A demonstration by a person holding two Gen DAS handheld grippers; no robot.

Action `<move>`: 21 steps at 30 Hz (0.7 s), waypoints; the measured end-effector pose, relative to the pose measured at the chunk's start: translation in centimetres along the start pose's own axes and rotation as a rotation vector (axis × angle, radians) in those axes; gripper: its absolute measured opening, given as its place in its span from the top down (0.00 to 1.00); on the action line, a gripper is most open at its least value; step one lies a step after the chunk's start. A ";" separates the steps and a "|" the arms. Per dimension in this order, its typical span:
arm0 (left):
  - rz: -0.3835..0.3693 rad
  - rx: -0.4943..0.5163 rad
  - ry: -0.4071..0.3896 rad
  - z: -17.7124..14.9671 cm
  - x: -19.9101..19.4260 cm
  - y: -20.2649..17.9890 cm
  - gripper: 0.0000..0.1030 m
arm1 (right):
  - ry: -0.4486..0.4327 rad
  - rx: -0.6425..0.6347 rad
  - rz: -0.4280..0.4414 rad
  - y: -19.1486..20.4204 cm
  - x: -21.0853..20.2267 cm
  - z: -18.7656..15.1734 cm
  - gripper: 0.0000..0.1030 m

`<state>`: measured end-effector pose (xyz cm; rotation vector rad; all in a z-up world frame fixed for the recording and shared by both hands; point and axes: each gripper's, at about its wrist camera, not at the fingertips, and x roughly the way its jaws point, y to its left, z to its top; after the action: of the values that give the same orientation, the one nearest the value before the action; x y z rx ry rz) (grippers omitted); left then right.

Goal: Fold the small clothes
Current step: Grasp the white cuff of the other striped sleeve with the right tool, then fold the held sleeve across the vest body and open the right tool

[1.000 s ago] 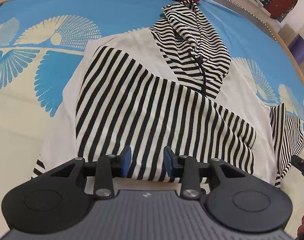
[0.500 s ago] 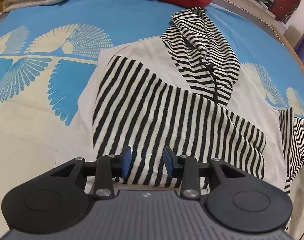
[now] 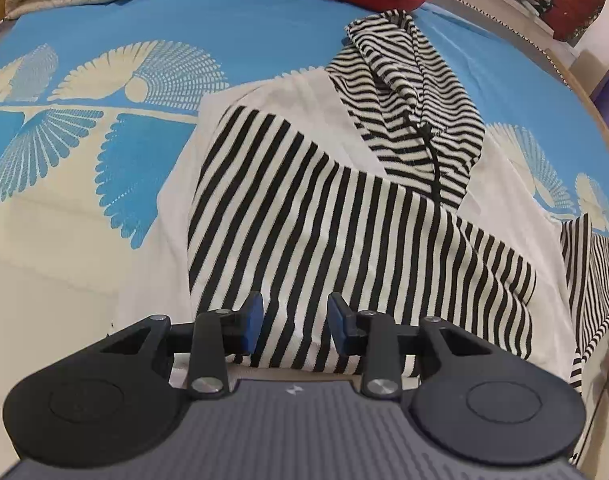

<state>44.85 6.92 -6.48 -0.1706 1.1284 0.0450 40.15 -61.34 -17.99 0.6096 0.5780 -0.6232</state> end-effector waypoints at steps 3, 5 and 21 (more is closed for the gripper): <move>0.002 -0.037 -0.010 0.5 -0.4 1.2 0.62 | -0.017 -0.003 -0.022 0.3 -0.4 -0.2 0.96; 0.001 -0.073 -0.010 0.8 -0.7 2.3 0.62 | -0.067 0.019 -0.065 0.7 -1.7 0.2 0.96; -0.034 -0.291 -0.065 3.8 -4.5 10.8 0.62 | -0.169 -0.762 0.685 27.3 -24.8 -16.9 0.95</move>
<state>45.00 18.40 -2.08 -0.4445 1.0499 0.1831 36.82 -23.36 -3.99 0.0073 0.3686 0.2055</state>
